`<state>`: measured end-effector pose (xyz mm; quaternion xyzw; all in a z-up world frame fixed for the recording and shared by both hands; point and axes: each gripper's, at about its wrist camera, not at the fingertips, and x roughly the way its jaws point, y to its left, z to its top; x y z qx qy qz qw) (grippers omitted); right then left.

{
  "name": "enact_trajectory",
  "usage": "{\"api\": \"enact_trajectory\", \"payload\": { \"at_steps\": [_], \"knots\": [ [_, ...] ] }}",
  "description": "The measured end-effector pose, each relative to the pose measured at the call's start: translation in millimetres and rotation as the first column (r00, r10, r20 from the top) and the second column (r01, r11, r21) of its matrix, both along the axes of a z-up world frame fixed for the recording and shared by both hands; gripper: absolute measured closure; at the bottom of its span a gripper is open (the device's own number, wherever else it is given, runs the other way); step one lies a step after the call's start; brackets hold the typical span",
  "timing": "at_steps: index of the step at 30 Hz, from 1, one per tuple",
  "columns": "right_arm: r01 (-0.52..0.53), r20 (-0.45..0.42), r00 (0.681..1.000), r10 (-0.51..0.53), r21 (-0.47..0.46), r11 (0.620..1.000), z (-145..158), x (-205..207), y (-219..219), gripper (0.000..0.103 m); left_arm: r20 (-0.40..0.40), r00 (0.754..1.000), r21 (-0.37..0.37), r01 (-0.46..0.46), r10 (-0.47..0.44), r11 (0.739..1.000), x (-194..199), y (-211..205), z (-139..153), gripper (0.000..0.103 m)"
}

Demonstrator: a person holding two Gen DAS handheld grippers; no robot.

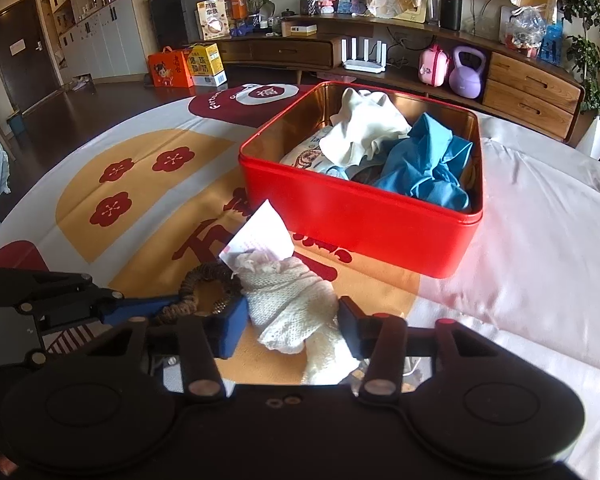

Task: Organize soft objects
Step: 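Grasp the brown scrunchie with the left gripper while the right gripper grasps the white knit item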

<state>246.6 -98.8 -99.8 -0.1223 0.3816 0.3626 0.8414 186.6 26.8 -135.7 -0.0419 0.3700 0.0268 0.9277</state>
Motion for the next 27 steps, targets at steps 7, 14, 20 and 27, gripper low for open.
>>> {"api": "enact_trajectory", "payload": {
  "at_steps": [7, 14, 20, 27],
  "knots": [
    [0.032, 0.01, 0.999, -0.032, 0.017, 0.999, 5.7, -10.2, -4.1, 0.071, -0.004, 1.0, -0.024, -0.012, 0.012, 1.0, -2.6, 4.1, 3.1, 0.088],
    [0.062, -0.005, 0.998, -0.062, 0.064, 0.996, 20.6, -24.6, -14.7, 0.072, 0.012, 1.0, -0.034, -0.02, 0.021, 0.999, -11.9, 6.2, 15.1, 0.088],
    [0.077, -0.006, 0.997, -0.077, 0.092, 0.993, 37.2, -43.6, -26.3, 0.072, 0.02, 0.999, -0.051, -0.027, 0.028, 0.998, -24.3, 6.3, 28.8, 0.088],
    [0.102, -0.005, 0.995, -0.102, 0.127, 0.987, 58.8, -59.2, -40.1, 0.072, 0.059, 0.998, -0.088, -0.014, 0.019, 0.996, -37.3, 7.6, 53.5, 0.088]
  ]
}}
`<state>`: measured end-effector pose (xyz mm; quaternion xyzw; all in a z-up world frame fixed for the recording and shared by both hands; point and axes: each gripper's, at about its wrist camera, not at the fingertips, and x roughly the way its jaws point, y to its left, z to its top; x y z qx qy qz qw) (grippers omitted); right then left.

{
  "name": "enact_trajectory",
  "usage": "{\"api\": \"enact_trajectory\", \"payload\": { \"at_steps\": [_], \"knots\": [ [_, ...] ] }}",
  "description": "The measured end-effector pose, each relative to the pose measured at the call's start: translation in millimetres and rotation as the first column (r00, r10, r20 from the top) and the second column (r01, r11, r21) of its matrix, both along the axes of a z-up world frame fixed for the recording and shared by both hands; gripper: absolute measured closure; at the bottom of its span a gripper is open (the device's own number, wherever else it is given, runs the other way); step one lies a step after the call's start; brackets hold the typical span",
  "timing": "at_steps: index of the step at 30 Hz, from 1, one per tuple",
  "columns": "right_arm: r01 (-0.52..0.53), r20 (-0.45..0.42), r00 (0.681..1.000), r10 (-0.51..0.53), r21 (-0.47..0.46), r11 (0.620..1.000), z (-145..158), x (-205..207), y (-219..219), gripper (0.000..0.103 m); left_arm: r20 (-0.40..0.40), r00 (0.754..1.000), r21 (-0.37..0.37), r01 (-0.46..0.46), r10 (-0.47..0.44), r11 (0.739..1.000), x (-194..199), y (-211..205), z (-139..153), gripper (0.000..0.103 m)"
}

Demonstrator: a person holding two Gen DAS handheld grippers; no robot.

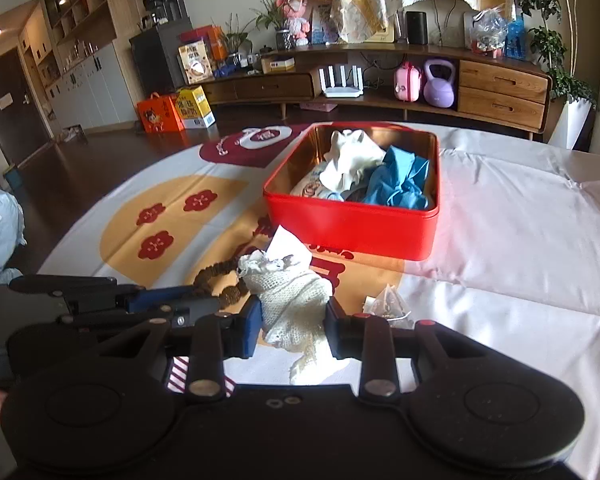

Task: Organize soft objects
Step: 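Grasp the brown scrunchie with the left gripper while the right gripper grasps the white knit item, then carry the scrunchie with the left gripper while the right gripper carries the knit item over the tin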

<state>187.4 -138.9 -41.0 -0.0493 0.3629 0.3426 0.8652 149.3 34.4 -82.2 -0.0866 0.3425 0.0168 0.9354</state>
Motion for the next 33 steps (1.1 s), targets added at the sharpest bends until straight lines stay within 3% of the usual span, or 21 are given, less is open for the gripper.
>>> {"api": "enact_trajectory", "payload": {
  "at_steps": [7, 17, 33],
  "knots": [
    [0.028, 0.008, 1.0, -0.028, 0.029, 0.999, 19.8, -7.7, -14.8, 0.072, 0.029, 1.0, -0.06, -0.006, 0.008, 0.998, -4.7, 5.6, 29.2, 0.088],
    [0.088, 0.029, 0.995, -0.091, 0.106, 0.991, 45.8, -6.3, -30.9, 0.072, 0.069, 0.998, -0.075, 0.006, -0.001, 0.997, -2.7, 3.7, 63.2, 0.088],
    [0.125, 0.086, 0.987, -0.138, 0.134, 0.983, 68.7, 47.4, -27.7, 0.071, 0.168, 0.985, -0.01, 0.033, -0.031, 0.999, 48.6, 6.1, 101.2, 0.088]
  ]
}}
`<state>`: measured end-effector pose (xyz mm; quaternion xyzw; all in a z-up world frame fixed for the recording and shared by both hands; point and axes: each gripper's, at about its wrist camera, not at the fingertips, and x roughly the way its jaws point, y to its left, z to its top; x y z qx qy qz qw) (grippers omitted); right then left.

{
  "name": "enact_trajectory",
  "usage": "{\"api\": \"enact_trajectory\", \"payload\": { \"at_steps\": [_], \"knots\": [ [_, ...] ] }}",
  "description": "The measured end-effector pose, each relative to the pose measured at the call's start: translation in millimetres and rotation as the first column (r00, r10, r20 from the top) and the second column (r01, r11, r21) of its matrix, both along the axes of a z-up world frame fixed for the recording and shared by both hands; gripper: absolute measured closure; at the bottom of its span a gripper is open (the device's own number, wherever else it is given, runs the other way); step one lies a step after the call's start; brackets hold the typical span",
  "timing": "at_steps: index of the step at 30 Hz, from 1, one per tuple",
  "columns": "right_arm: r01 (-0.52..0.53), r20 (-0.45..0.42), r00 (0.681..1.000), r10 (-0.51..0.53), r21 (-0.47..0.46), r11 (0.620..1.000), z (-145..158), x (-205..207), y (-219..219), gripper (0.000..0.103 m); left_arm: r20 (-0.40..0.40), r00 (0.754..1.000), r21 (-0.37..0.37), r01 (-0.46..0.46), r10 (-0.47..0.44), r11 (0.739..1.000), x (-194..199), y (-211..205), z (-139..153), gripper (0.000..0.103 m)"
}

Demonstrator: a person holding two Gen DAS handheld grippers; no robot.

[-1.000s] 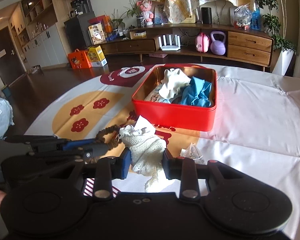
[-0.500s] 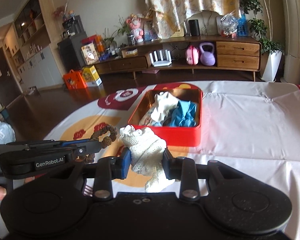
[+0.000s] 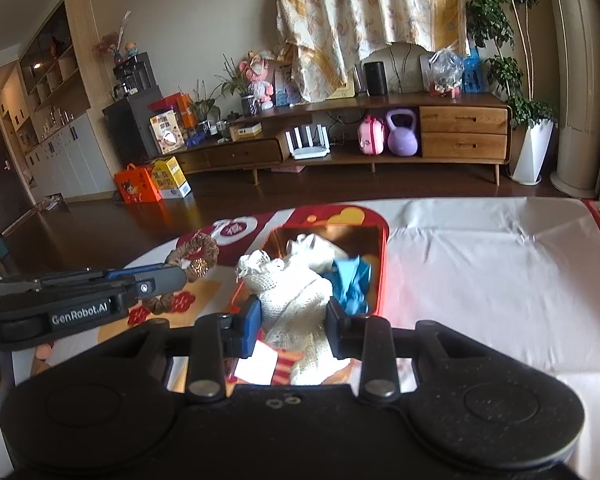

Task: Organize soft objects
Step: 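Carry the scrunchie with the left gripper while the right gripper carries the knit item over the tin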

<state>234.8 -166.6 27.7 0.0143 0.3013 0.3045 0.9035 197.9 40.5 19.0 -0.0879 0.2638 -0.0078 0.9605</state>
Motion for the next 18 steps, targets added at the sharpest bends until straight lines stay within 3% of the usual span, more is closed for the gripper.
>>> {"api": "enact_trajectory", "payload": {
  "at_steps": [18],
  "knots": [
    [0.041, -0.009, 0.999, -0.042, -0.02, 0.999, -14.8, 78.6, 28.8, 0.07, -0.043, 0.999, 0.02, -0.001, 0.002, 1.0, 72.1, 5.7, -20.3, 0.088]
  ]
}}
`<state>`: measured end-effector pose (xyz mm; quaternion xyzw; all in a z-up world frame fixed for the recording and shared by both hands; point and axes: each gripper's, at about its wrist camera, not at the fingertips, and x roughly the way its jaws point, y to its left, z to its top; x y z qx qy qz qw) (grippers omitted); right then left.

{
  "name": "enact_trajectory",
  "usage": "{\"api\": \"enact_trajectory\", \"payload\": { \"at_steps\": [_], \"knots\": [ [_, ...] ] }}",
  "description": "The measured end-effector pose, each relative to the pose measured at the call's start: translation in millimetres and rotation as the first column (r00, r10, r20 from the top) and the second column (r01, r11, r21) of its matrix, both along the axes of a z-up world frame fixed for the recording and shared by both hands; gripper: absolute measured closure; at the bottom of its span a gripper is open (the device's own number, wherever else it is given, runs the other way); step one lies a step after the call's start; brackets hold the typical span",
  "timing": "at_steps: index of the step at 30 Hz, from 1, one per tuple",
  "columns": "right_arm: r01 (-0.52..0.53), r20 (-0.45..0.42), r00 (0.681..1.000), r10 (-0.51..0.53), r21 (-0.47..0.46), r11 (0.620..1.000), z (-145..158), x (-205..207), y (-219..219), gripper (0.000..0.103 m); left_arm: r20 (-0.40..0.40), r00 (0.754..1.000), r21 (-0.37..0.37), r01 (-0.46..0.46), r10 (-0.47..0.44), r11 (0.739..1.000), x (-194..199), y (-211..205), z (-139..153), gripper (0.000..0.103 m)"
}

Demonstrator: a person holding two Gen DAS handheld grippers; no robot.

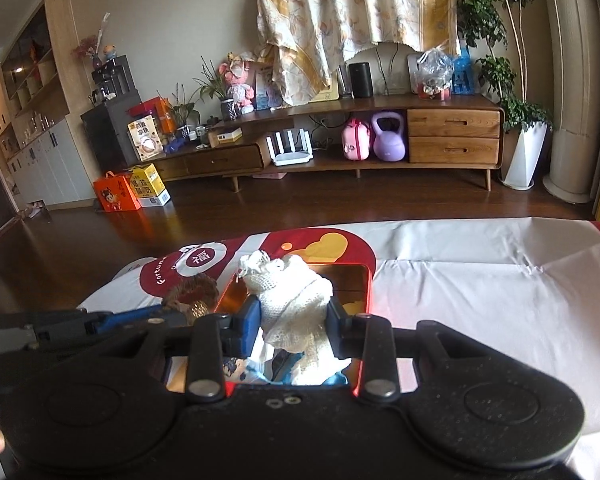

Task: Organize soft objects
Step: 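Carry the scrunchie with the left gripper while the right gripper carries the knit item over the tin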

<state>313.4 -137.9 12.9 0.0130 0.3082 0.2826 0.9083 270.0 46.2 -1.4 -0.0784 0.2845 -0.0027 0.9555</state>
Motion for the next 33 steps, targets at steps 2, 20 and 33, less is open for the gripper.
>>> {"api": "enact_trajectory", "payload": {
  "at_steps": [2, 20, 33],
  "knots": [
    [-0.001, -0.004, 1.0, 0.001, -0.009, 1.0, -4.8, 7.0, 5.3, 0.07, -0.009, 1.0, 0.002, 0.0, 0.0, 1.0, 6.8, 0.2, -5.1, 0.088],
    [0.037, -0.068, 0.997, -0.042, -0.068, 0.997, -50.7, 63.9, 33.1, 0.07, -0.084, 0.996, -0.007, 0.019, -0.02, 1.0, 50.5, 7.0, -49.6, 0.088],
    [0.052, -0.105, 0.992, -0.063, -0.105, 0.993, -81.7, 82.8, 42.4, 0.069, -0.143, 0.99, -0.045, 0.007, -0.013, 0.999, 70.5, 16.0, -78.1, 0.088]
  ]
}}
